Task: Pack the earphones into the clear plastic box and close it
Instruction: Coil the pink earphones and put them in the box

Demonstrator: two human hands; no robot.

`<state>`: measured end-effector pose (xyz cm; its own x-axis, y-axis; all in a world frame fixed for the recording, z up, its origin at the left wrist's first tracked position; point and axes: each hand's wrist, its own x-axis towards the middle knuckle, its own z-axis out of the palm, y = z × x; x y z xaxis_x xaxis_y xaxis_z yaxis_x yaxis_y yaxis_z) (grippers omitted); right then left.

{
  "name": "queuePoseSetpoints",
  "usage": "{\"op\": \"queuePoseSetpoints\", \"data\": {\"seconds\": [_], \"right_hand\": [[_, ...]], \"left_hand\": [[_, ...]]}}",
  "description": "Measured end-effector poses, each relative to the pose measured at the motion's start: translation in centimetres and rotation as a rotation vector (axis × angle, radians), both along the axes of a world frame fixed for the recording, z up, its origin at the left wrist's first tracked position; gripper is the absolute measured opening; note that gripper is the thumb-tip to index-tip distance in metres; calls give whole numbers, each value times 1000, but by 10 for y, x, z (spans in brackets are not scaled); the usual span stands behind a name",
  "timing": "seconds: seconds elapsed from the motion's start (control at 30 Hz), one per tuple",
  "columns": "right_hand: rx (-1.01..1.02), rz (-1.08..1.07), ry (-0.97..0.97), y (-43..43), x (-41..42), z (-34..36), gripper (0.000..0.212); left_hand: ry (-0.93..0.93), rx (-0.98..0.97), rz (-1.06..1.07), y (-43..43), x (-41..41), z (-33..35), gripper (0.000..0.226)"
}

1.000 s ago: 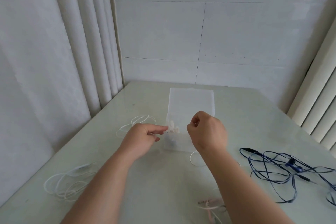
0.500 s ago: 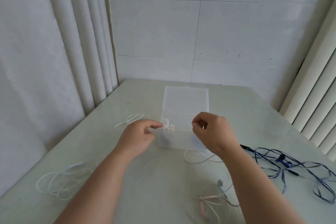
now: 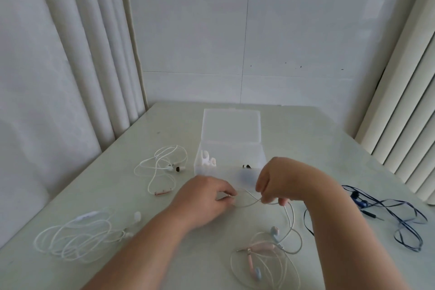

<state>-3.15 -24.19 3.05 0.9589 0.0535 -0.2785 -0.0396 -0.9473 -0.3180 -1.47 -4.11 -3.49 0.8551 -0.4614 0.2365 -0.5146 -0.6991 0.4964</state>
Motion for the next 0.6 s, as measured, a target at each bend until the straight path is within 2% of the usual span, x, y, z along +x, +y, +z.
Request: {"op": "queuePoseSetpoints", "data": {"seconds": [0.1, 0.2, 0.37, 0.43, 0.5, 0.6], "right_hand": [[-230, -2, 63, 3, -1, -2, 22], [-249, 12, 62, 5, 0, -6, 13], [89, 42, -98, 8, -1, 2, 16], [275, 26, -156, 11, -1, 4, 14], [435, -14, -217, 13, -3, 7, 13], [638, -79, -281, 9, -5, 13, 13]], "left_hand": [[17, 14, 9, 0, -1, 2, 24], [61, 13, -2, -1, -2, 1, 29], [142, -78, -2, 0, 2, -1, 39], [132, -101, 14, 4, 6, -4, 28], [91, -149, 26, 7, 10, -2, 4], [92, -428, 21, 12, 11, 6, 12]]}}
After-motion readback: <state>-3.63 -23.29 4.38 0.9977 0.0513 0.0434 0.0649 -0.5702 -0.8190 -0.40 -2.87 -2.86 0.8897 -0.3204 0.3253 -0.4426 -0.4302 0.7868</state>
